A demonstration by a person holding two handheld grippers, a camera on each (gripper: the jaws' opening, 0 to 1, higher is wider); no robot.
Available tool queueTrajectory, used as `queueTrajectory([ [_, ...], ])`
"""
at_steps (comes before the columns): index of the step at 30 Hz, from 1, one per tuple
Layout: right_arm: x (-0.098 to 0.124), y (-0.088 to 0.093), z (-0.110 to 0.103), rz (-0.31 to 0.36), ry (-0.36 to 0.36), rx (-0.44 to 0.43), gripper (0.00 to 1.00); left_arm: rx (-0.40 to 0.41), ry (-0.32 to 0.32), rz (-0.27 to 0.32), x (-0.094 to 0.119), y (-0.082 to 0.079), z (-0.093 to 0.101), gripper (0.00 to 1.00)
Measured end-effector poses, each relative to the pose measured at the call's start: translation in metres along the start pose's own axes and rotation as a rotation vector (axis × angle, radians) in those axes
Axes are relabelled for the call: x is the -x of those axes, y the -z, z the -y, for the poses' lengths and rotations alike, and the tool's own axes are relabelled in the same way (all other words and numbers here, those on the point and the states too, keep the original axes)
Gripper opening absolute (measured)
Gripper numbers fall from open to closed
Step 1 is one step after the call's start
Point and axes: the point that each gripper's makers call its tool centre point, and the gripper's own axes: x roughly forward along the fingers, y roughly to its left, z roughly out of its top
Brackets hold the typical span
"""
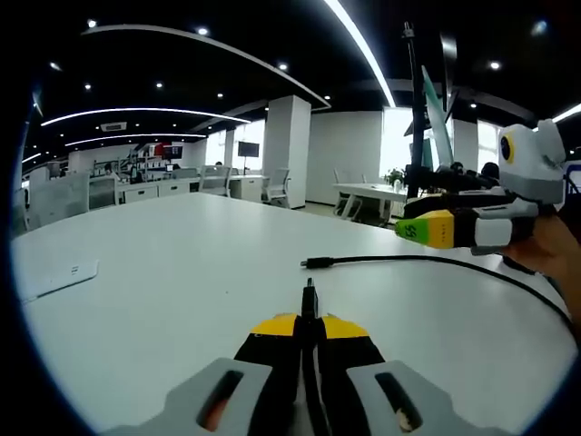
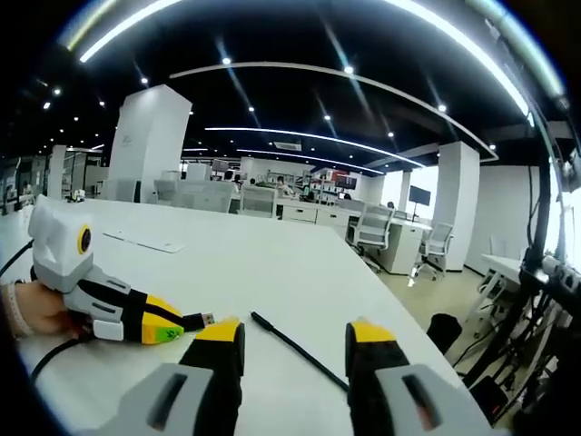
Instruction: Find the charging cable on the desk, coil it up and secure with Velcro.
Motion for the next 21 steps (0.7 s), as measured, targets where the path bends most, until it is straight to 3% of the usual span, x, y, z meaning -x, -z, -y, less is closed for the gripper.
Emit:
queueTrajectory([
  [21,-0.0030,-0.0016,-0.0060,0.002,-0.029,-0.014,0.44,-0.012,0.003,0.000,-0.0026,-0.0012,0.0021,0.08],
])
